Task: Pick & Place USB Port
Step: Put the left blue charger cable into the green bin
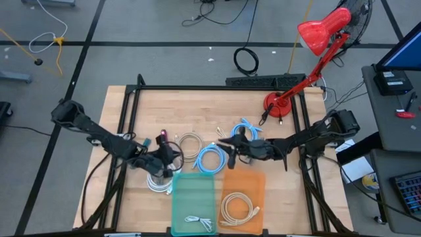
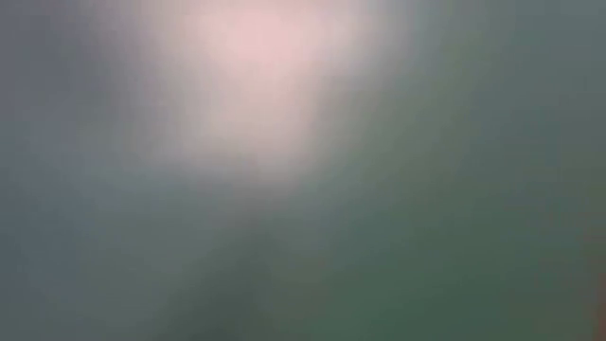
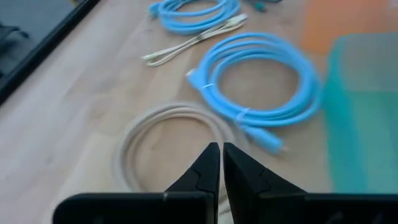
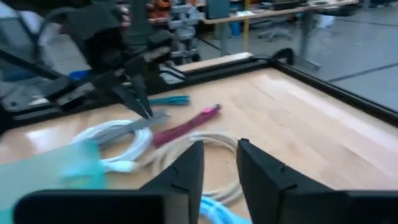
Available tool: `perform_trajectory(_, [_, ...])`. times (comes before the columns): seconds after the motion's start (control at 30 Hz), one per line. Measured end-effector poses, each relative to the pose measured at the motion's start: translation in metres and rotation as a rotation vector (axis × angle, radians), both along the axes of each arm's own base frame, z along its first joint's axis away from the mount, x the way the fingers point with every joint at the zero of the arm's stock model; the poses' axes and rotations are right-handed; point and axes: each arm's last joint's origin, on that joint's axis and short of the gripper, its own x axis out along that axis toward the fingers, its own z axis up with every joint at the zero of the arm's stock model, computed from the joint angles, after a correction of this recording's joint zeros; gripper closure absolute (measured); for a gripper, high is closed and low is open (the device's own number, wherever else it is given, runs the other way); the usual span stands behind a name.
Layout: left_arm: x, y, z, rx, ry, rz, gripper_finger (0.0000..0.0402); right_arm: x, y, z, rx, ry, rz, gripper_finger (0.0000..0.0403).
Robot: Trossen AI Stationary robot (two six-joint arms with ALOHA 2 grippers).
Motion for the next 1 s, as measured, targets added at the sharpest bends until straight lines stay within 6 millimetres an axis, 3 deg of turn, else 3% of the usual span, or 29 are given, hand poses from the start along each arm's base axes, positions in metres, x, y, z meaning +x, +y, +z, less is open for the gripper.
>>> perform_trajectory(0.2, [0.005, 0.019, -0.001, 0.044, 0.026, 0.089, 0.0376, 0.008, -0.028, -0.015, 0.003, 0.040, -0.120, 0.0257])
perform_trajectory(0.33, [0.007, 0.026, -0.002, 0.044, 0.030, 0.127, 0.0376, 0.011, -0.032, -0.023, 0.042, 0.022, -0.135, 0.0233])
perform_trajectory(0.6, [0.008, 0.035, -0.003, 0.118, 0.079, 0.113, 0.0376, 0.016, -0.034, 0.002, 0.005, -0.254, -0.133, 0.0223])
perform_trajectory(0.8, [0.010, 0.046, -0.003, 0.149, 0.100, 0.138, 0.0376, 0.022, -0.049, 0.014, -0.039, -0.293, -0.175, 0.0232])
perform_trajectory(1.0, [0.011, 0.056, -0.003, 0.142, 0.104, 0.191, 0.0376, 0.035, -0.061, 0.024, -0.056, -0.251, -0.104, 0.0233])
